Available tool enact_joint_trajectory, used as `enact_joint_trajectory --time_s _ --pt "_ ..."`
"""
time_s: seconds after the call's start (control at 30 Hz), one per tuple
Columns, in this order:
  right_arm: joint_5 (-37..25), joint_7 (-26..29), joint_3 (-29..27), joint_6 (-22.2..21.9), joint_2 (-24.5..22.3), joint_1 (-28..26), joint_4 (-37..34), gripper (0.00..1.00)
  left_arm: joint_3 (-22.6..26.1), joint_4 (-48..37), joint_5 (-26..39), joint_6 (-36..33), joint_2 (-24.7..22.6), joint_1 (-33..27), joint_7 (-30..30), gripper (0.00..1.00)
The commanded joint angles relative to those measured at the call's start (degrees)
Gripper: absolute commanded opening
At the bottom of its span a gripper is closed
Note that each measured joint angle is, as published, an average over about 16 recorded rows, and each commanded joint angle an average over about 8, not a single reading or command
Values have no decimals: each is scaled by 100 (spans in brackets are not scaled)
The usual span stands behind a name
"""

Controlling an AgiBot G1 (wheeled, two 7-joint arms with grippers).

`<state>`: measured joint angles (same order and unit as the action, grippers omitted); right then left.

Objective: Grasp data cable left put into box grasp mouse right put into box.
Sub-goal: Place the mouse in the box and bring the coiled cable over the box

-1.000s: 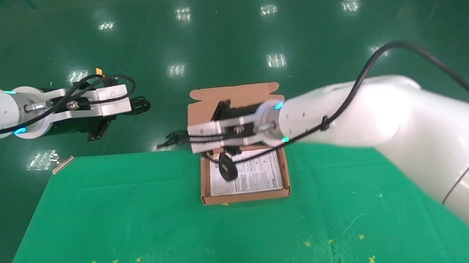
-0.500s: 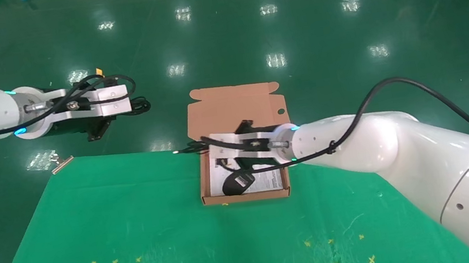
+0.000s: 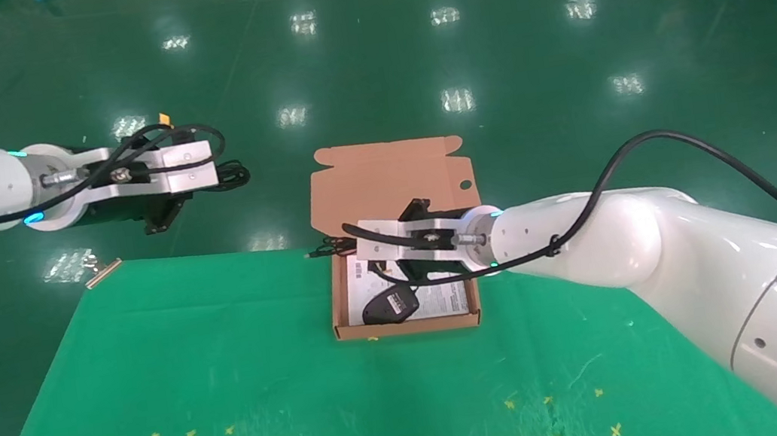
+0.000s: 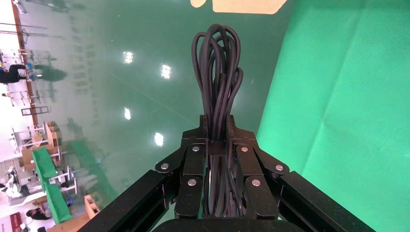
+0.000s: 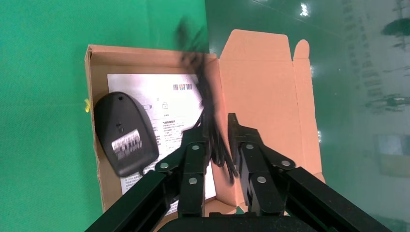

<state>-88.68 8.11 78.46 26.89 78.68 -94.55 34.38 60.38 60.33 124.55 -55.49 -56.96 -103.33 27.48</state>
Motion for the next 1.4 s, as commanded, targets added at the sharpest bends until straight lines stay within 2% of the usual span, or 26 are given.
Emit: enact_joint_trajectory --time_s 0.03,0.4,0.57,1.0,1.4 --pt "-4 1 -7 1 0 -2 4 100 0 0 0 0 0 0 0 0" --pt "-33 1 -41 5 -101 -4 115 100 0 18 -33 28 -45 36 3 0" --pt "-201 -58 12 -217 -193 -111 50 100 34 86 -77 245 -239 226 -58 0" --pt "-725 -241 192 -529 -355 -612 -802 100 177 -438 -284 1230 -1107 906 -556 0" --pt "-1009 -195 274 -623 -640 -992 -1155 100 387 -1679 -835 2274 -2057 1397 -1585 0"
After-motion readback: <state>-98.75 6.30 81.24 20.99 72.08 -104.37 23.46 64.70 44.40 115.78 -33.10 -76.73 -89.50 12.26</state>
